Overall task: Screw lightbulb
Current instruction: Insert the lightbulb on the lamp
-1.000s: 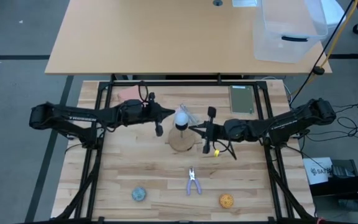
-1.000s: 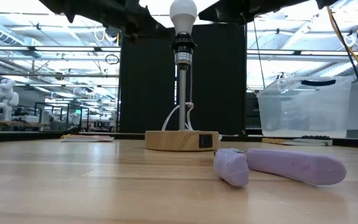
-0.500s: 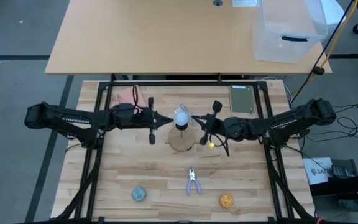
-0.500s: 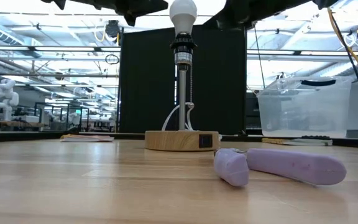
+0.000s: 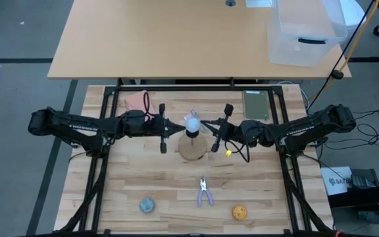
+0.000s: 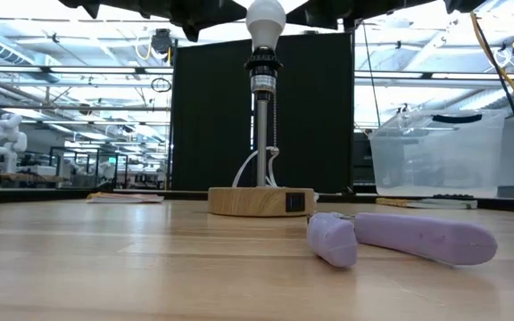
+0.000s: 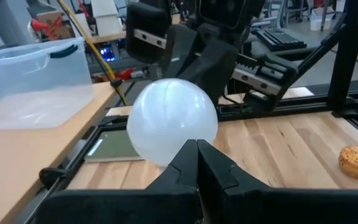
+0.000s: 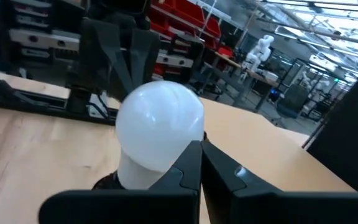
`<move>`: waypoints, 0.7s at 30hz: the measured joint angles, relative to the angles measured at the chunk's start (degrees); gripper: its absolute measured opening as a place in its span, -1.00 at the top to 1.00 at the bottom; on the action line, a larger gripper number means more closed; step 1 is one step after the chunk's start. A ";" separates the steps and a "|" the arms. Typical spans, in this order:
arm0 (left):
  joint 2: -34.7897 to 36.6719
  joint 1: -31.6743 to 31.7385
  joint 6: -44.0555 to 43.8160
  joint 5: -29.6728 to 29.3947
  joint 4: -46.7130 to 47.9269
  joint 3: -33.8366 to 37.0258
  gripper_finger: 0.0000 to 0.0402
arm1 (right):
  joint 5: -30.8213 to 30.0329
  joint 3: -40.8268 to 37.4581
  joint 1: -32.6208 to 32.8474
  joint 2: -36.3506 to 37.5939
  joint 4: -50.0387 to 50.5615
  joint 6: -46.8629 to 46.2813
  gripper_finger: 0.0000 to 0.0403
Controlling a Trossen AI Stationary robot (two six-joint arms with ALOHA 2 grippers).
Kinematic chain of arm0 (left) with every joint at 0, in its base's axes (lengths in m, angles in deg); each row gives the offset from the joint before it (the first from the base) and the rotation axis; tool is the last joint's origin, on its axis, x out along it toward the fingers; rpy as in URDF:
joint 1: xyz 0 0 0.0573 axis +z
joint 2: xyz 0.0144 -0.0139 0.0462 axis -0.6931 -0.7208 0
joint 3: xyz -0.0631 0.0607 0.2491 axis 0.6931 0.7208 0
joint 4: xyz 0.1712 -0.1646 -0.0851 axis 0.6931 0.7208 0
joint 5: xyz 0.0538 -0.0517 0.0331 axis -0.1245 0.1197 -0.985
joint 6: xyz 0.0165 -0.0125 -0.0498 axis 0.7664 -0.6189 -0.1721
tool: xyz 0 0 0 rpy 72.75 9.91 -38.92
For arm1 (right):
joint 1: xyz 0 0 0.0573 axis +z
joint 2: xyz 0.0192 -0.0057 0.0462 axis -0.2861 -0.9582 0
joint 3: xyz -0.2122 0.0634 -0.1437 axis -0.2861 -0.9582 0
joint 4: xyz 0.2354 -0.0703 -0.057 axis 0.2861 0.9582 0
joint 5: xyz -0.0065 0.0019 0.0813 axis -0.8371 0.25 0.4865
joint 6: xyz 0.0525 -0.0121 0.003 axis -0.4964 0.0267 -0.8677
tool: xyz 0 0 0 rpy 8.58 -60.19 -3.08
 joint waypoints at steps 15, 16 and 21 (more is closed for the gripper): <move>-0.22 1.52 -1.41 -4.41 0.11 0.00 1.00 | 3.96 0.00 2.44 -0.10 2.11 -0.46 1.00; -0.22 1.87 -1.61 -4.28 0.10 0.00 1.00 | 3.93 0.00 2.66 -0.11 2.25 -0.46 1.00; -0.22 3.82 -4.02 -4.20 0.44 0.00 1.00 | 3.62 0.00 4.09 -0.07 4.68 -0.46 1.00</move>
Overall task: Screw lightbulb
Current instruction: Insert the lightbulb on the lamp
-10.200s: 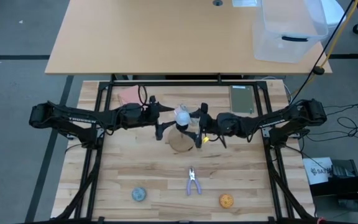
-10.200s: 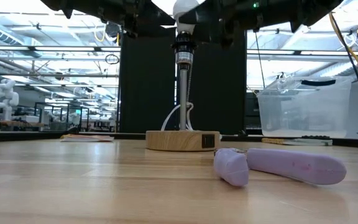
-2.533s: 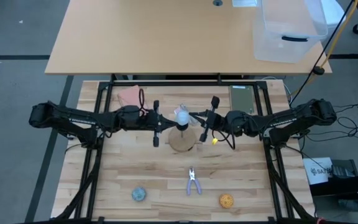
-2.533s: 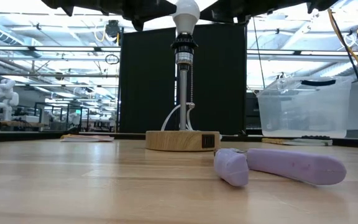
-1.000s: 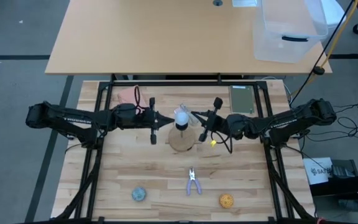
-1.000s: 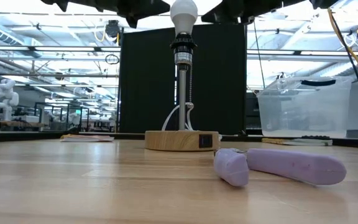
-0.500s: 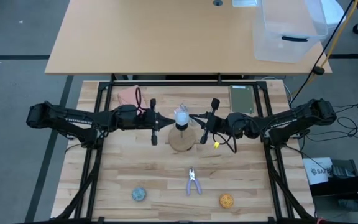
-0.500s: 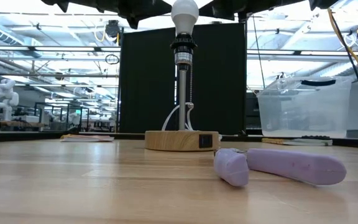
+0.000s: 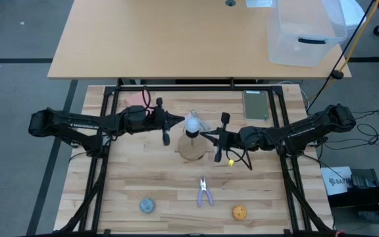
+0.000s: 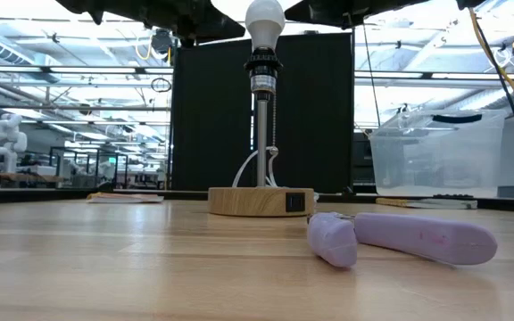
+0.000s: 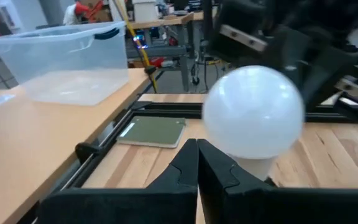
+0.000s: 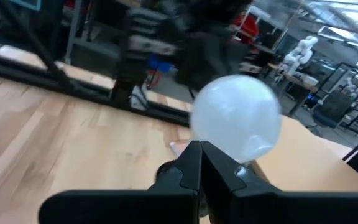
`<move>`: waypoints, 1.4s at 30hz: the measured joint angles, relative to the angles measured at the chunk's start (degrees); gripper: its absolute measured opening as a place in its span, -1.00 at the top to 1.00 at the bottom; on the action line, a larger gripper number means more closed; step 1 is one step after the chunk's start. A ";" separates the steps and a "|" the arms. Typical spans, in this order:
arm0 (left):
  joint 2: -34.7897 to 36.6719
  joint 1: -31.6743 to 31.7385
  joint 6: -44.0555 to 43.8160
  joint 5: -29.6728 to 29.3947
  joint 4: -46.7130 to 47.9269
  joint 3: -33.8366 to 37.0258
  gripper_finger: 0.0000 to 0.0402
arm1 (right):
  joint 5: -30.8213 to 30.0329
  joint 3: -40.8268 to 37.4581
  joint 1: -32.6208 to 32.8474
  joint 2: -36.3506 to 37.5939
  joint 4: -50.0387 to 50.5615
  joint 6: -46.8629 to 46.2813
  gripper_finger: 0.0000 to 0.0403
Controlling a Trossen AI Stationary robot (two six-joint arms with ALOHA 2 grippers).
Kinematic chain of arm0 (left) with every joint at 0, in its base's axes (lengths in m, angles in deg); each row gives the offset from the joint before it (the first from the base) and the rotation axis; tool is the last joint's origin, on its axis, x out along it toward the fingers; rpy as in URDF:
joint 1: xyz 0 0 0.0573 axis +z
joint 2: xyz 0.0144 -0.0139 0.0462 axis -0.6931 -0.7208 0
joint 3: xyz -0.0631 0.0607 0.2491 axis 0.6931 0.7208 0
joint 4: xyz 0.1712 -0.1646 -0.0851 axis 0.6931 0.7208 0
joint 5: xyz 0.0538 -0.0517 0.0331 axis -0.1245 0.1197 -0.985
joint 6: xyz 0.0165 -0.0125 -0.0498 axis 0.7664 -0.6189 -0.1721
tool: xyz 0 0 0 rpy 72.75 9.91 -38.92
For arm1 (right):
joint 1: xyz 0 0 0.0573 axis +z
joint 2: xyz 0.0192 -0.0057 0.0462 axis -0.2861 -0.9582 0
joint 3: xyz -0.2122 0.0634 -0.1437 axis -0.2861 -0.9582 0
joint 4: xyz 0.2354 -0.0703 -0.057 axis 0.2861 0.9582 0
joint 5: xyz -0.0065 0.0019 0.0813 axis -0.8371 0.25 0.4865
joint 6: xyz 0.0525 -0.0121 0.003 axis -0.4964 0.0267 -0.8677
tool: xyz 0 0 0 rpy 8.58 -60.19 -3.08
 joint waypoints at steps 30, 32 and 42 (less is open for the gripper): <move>-2.03 -5.16 3.39 4.24 -4.30 0.00 1.00 | -0.17 0.00 -5.90 0.07 -7.74 1.51 1.00; -2.03 -4.75 3.36 4.07 -4.31 0.00 1.00 | 0.65 0.00 -5.90 0.08 -7.76 1.51 1.00; -1.92 -2.61 2.80 3.89 -3.18 0.00 1.00 | 2.37 0.00 -4.80 0.17 -5.49 0.52 1.00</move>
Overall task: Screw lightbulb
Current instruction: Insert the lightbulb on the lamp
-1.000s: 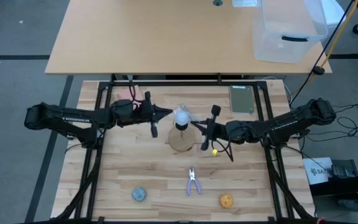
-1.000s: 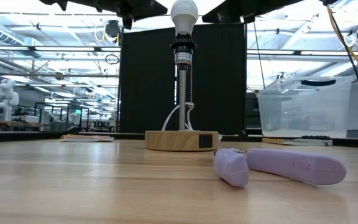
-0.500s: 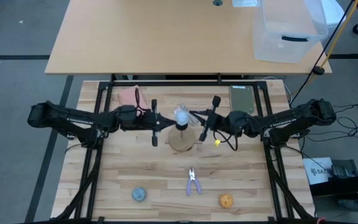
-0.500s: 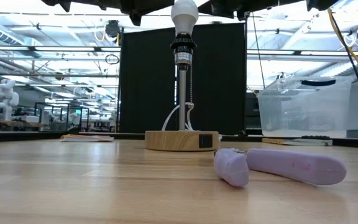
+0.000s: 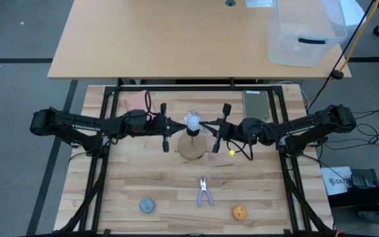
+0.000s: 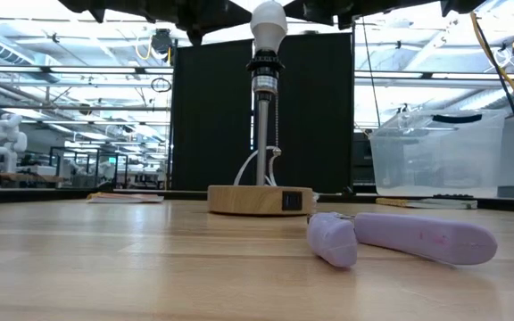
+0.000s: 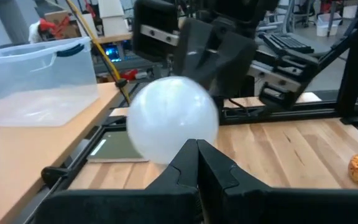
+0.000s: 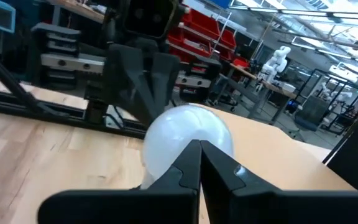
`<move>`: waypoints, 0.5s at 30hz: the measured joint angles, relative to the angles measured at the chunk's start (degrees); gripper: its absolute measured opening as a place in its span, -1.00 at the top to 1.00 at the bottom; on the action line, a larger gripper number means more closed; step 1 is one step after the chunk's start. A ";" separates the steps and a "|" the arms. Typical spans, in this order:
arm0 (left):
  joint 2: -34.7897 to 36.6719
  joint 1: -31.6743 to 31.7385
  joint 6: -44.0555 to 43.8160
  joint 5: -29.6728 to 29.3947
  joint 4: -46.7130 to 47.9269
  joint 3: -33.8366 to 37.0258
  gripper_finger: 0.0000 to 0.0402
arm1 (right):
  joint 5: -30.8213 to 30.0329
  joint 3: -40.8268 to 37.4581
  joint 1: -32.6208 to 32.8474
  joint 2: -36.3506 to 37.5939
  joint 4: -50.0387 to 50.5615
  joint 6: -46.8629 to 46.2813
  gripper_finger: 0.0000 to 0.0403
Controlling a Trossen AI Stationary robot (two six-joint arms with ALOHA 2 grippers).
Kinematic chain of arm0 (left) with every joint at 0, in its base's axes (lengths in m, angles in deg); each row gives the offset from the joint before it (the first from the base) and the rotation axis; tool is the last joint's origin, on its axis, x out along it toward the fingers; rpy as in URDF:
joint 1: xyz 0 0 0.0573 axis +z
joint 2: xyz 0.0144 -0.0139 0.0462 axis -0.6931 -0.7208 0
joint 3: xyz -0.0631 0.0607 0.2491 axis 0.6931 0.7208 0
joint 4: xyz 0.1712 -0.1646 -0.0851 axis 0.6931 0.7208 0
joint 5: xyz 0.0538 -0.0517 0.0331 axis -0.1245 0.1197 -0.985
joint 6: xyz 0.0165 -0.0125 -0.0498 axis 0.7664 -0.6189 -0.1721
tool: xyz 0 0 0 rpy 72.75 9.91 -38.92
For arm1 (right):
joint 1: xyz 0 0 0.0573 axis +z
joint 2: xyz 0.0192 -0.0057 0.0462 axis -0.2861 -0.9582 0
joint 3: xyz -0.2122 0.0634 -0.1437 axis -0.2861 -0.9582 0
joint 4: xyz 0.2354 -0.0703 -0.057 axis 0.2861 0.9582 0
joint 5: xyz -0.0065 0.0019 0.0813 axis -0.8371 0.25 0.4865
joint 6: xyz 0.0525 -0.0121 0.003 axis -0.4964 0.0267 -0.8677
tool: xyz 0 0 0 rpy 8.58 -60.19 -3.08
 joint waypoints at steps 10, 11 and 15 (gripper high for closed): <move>-0.07 2.75 -2.25 -1.22 1.33 0.00 1.00 | 0.60 0.00 1.85 -0.15 2.14 0.90 1.00; -0.07 2.95 -2.57 -2.09 1.94 0.00 1.00 | 0.58 0.00 2.00 -0.15 2.54 0.96 1.00; -0.09 3.25 -2.65 -3.65 3.46 0.00 1.00 | 0.37 0.00 2.32 -0.15 4.24 0.32 1.00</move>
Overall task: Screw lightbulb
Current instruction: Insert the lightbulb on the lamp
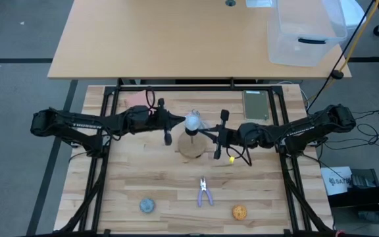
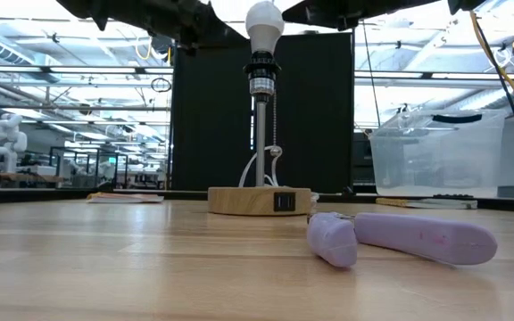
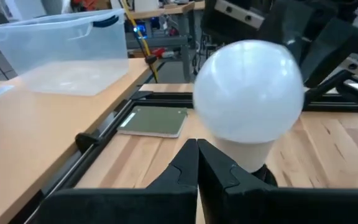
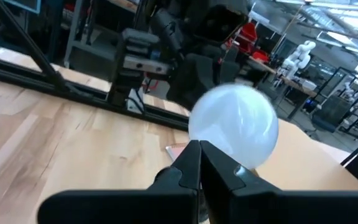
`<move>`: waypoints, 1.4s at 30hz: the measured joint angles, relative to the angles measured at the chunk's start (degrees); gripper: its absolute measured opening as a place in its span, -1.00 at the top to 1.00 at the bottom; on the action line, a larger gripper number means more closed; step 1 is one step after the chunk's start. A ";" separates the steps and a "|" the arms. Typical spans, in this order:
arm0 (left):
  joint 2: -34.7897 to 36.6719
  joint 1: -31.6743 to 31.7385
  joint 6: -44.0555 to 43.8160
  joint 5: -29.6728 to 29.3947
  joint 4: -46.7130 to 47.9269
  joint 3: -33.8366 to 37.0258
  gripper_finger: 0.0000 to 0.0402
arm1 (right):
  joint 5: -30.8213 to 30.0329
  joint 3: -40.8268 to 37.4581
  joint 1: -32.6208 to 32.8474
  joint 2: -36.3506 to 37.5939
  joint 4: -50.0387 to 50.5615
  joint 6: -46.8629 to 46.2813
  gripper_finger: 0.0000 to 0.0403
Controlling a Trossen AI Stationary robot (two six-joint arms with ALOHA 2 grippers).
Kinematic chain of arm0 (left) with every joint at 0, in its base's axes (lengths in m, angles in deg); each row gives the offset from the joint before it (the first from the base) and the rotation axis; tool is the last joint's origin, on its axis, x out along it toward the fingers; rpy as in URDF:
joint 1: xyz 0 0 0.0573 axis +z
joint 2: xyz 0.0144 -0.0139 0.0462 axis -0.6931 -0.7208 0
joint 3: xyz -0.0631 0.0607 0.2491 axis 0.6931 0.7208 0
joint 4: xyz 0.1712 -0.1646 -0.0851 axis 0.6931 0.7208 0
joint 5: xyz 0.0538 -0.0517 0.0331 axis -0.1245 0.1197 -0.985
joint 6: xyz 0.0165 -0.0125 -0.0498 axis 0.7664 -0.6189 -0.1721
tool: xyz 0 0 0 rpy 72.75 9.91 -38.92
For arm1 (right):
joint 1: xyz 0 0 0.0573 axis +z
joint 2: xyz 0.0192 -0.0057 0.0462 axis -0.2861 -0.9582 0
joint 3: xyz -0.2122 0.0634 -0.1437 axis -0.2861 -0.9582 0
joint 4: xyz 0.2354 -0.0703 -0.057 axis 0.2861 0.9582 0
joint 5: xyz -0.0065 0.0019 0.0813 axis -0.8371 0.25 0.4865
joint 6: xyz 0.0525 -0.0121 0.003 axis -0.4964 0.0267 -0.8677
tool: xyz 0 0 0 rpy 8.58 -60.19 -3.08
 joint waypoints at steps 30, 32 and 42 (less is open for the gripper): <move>0.71 0.14 0.95 -1.57 -0.52 0.02 1.00 | 1.46 0.00 -1.40 0.07 0.87 -1.39 1.00; 0.72 0.53 0.90 -2.28 0.18 0.02 1.00 | 1.43 0.00 -0.69 0.07 1.58 -1.35 1.00; 3.40 0.90 2.27 -3.74 2.68 0.02 1.00 | -11.11 0.00 1.59 0.07 3.66 -0.83 1.00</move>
